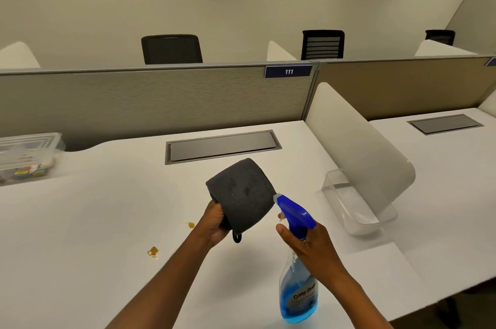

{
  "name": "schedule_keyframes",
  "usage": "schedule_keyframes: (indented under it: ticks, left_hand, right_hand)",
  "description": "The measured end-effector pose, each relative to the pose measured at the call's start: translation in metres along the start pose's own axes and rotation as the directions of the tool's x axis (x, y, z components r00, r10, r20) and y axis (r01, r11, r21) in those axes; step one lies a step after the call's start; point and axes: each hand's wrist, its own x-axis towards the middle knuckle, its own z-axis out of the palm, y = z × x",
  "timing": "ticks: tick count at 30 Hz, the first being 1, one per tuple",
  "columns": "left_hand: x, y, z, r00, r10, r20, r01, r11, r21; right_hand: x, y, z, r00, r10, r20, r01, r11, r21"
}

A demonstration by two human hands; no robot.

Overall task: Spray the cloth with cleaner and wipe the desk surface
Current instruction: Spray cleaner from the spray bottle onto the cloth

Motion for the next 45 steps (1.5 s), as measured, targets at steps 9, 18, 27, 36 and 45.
schedule_keyframes:
  ticks: [9, 18, 27, 36, 45]
  left_hand:
    - [0.009, -0.02, 0.019, 0.993, -0.071, 0.099, 0.069, 0.997, 0.027]
    - [0.022, -0.034, 0.037, 0.973, -0.107, 0.206, 0.094, 0.993, 0.072]
    - [0.029, -0.048, 0.046, 0.963, -0.139, 0.229, 0.115, 0.987, 0.116]
    - [0.027, -0.055, 0.041, 0.961, -0.153, 0.231, 0.131, 0.986, 0.107]
    - [0.017, -0.052, 0.032, 0.976, -0.13, 0.174, 0.121, 0.991, 0.059]
  right_hand:
    - [-0.002, 0.035, -0.062, 0.983, 0.069, -0.168, -0.053, 0.994, 0.099]
    - [0.0, 0.081, -0.114, 0.913, 0.109, -0.393, -0.083, 0.993, 0.084]
    - [0.011, 0.101, -0.139, 0.798, 0.221, -0.561, -0.142, 0.973, 0.181]
    - [0.013, 0.106, -0.135, 0.775, 0.248, -0.581, -0.202, 0.969, 0.143]
    - [-0.035, 0.102, -0.065, 0.429, 0.602, -0.674, -0.477, 0.784, 0.397]
